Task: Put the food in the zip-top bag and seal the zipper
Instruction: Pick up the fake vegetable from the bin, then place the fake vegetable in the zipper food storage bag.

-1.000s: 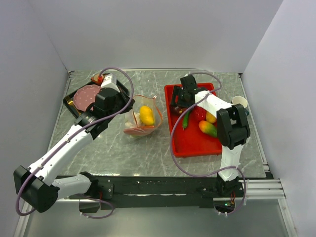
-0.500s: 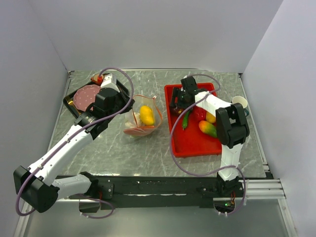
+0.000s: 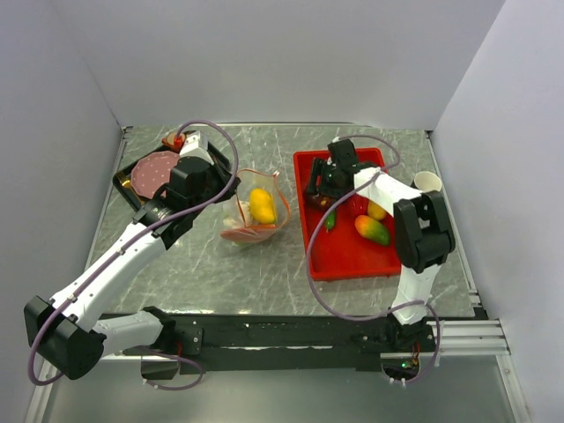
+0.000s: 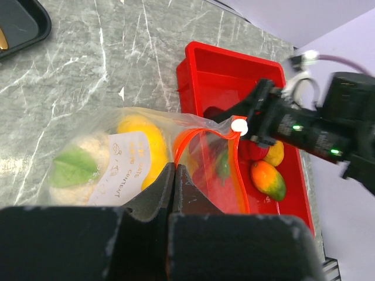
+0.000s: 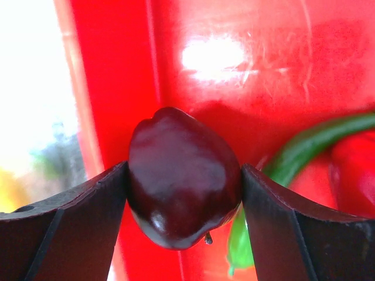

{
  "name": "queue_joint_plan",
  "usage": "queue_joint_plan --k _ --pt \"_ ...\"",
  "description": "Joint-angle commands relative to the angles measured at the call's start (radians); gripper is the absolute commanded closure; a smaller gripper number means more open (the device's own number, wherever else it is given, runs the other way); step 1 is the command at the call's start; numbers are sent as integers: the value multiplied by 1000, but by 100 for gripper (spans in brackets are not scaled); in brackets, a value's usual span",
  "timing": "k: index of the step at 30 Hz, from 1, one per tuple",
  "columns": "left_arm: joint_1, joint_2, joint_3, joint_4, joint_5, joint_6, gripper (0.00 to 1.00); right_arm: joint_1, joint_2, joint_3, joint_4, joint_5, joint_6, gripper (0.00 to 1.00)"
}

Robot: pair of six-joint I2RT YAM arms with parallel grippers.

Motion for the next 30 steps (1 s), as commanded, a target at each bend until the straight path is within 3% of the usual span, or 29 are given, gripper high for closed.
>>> queue_joint_plan --k 1,9,16,23,30 --pt "6 -28 -4 58 23 10 99 -1 -172 13 -17 39 8 49" --pt "6 -18 -10 78 64 14 99 12 -402 -78 -18 5 37 49" --pt "6 9 -2 89 93 13 99 109 -582 -129 -6 -32 92 49" --pt "6 37 9 104 119 2 99 265 -633 -125 27 -35 153 49" --pt "8 49 32 95 141 11 99 333 -605 -85 -4 -7 140 48"
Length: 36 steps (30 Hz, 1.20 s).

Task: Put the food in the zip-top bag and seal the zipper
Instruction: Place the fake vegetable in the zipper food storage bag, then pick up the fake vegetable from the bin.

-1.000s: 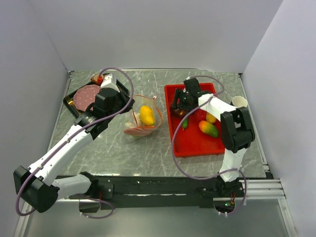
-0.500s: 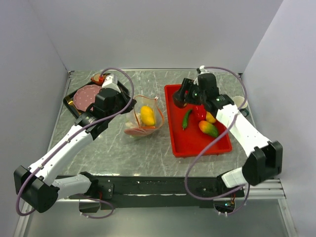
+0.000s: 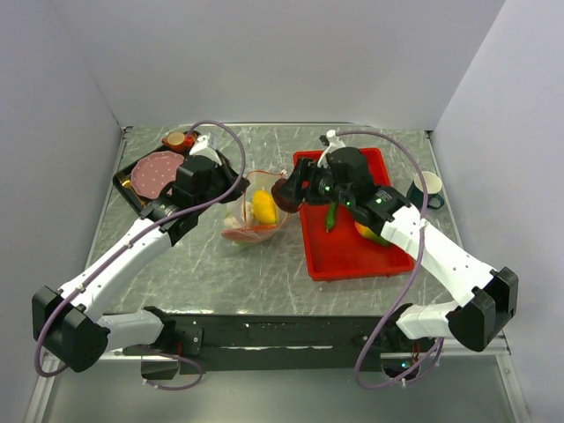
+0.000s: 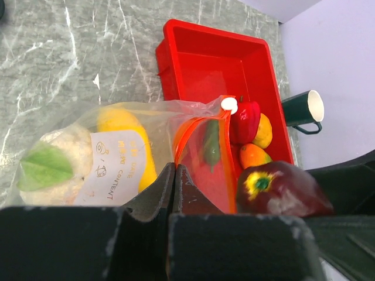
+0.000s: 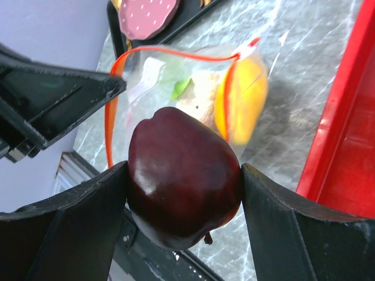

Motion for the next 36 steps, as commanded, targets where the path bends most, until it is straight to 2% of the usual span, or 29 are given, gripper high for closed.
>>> queue_joint_plan --k 1,6,10,11,12,15,17,20,27,31,33,36 --pt "3 1 46 38 30 15 99 24 18 48 5 14 -1 48" --pt "2 -10 52 31 17 23 99 39 90 103 16 7 -20 48" --pt "3 -22 37 49 22 6 99 48 172 180 -13 20 -33 38" --pt "3 -22 37 48 21 6 99 47 182 188 -16 30 -34 34" --pt "3 -21 41 46 19 7 99 48 185 194 -12 33 -40 22" --pt "3 -7 54 38 21 18 99 47 188 209 -50 79 -60 10" --pt "3 7 61 38 25 20 99 44 171 210 -78 163 -63 2" --pt "3 22 75 38 39 21 99 21 133 202 -131 225 -66 0" --pt "3 33 77 41 40 15 99 -131 -19 16 -102 235 -8 0" --pt "3 45 86 28 42 15 99 -230 -36 -47 -159 287 -7 0" --pt "3 45 78 32 39 12 99 -246 -31 -77 -191 350 -16 0" --pt "5 41 63 46 42 7 99 -290 -8 -123 -193 360 -19 0"
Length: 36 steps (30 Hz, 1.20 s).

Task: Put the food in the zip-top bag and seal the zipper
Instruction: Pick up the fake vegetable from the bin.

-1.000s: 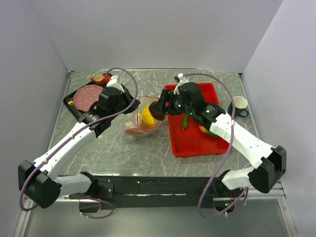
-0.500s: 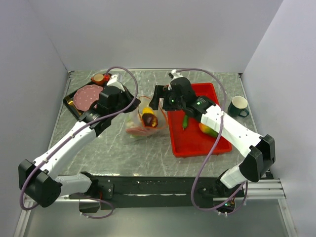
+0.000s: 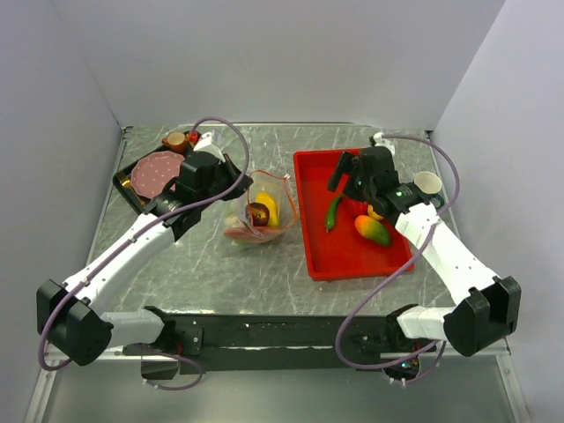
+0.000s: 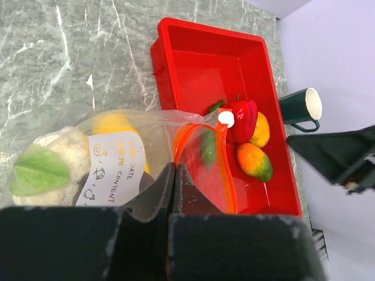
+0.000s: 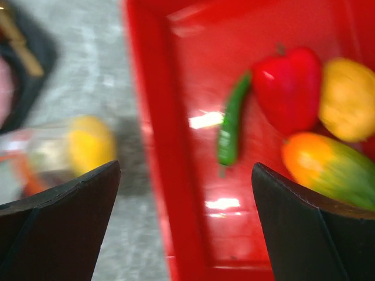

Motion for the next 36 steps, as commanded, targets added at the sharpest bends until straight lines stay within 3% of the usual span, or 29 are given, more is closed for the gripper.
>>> queue_joint_plan --k 1,9,18,22,25,31,36 --pt "3 2 29 47 19 4 99 -46 29 -53 -43 93 -7 0" --pt "3 2 18 47 -9 4 99 -164 215 -11 12 69 -128 0" --pt "3 5 23 36 -10 10 99 -192 393 51 110 12 -222 0" --pt "3 4 24 35 -22 10 99 -196 483 97 98 55 -249 1" --pt "3 10 32 21 -22 12 99 -198 523 104 116 54 -271 7" --pt "3 -2 20 18 -51 4 99 -206 548 121 135 37 -269 35" --pt "3 5 17 16 -48 -3 99 -206 534 104 152 -34 -263 46"
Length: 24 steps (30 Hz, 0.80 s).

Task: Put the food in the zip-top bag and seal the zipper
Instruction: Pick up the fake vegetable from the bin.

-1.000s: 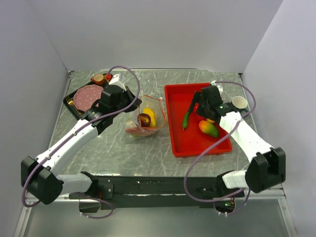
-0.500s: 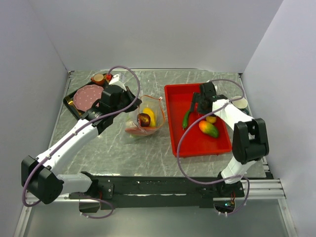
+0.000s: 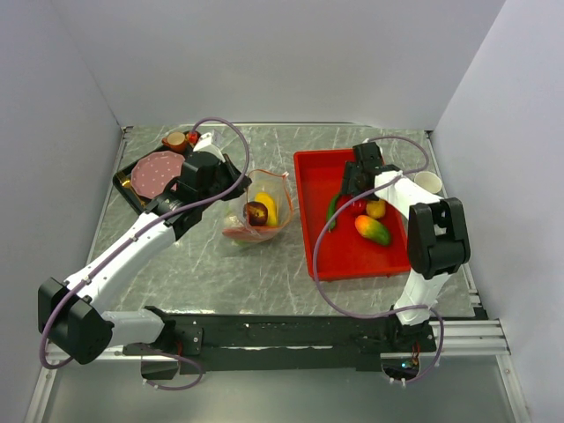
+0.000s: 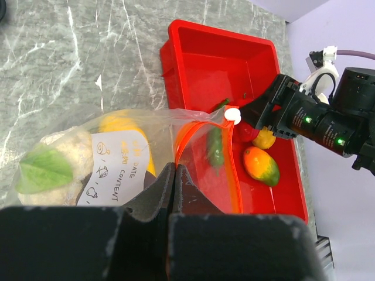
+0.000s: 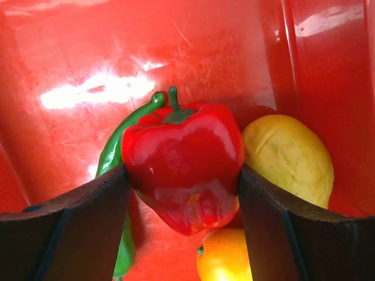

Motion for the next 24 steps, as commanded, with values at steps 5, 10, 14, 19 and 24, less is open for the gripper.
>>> queue_joint_plan --k 5,10,14,19,24 --pt "3 -18 8 40 -7 -14 99 -7 -36 6 12 -74 10 61" --pt "3 -35 -6 37 -27 -16 99 -2 -137 3 -39 -43 -10 57" --pt "3 -51 -20 48 -24 -19 99 -4 -238 -29 -33 -74 7 58" --pt "3 -48 -17 43 -13 -21 99 -2 -306 -69 -19 -126 31 60" --pt "3 -55 -23 51 -7 -28 99 -4 -337 -98 -19 -186 39 66"
